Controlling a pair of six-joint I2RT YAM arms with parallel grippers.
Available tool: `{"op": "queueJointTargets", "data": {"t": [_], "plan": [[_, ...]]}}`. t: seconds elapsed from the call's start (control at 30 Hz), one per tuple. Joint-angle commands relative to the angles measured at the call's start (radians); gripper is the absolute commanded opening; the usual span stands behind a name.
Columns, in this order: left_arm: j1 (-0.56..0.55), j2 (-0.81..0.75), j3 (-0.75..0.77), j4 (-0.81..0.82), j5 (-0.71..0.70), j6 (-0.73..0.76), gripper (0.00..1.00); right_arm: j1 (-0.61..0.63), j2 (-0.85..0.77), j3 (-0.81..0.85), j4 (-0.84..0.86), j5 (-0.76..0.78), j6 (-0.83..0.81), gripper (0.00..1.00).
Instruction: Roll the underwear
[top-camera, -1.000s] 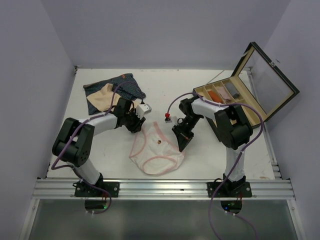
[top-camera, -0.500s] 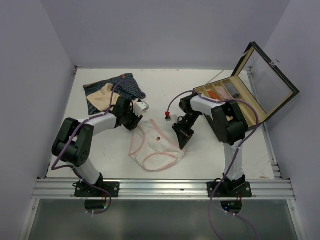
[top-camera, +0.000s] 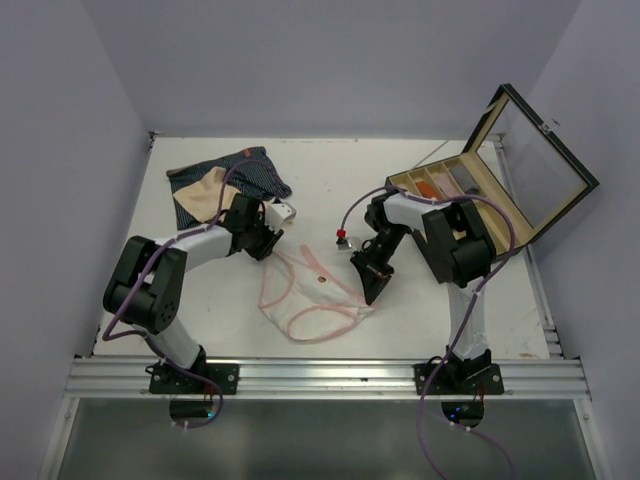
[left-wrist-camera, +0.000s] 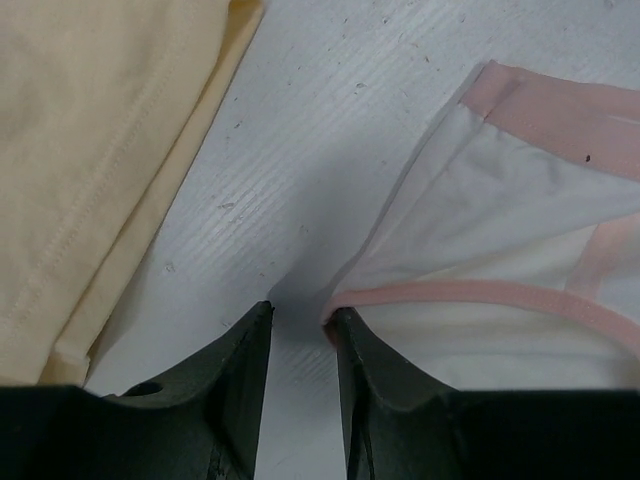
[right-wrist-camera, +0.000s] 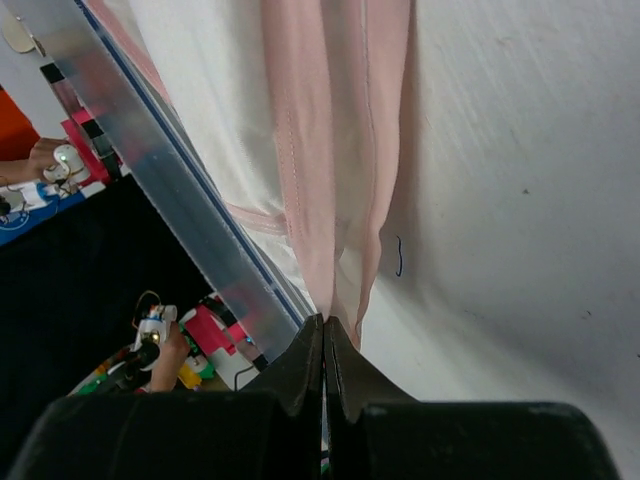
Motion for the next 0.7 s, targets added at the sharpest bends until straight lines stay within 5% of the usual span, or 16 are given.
{"op": "queueJointTargets", "data": {"t": [0.0, 0.4, 0.53, 0.57, 0.67], "plan": [[0.024, -0.013, -0.029, -0.067, -0.041, 0.000, 0.35, -0.031, 0.001, 0.010, -0.058, -0.014, -0.032, 0.00], [0.028, -0.229, -0.003, -0.165, 0.407, 0.121, 0.45, -0.026, 0.004, 0.065, -0.015, 0.070, -0.052, 0.01], [0.028, -0.266, 0.056, -0.198, 0.475, 0.119, 0.48, -0.028, -0.044, 0.114, -0.021, 0.138, -0.076, 0.12], [0.028, -0.248, 0.075, -0.202, 0.473, 0.107, 0.48, -0.028, -0.057, 0.120, -0.018, 0.153, -0.070, 0.25], [0.028, -0.127, 0.202, -0.232, 0.498, 0.092, 0.48, -0.046, -0.143, 0.081, 0.022, 0.182, 0.020, 0.40]]}}
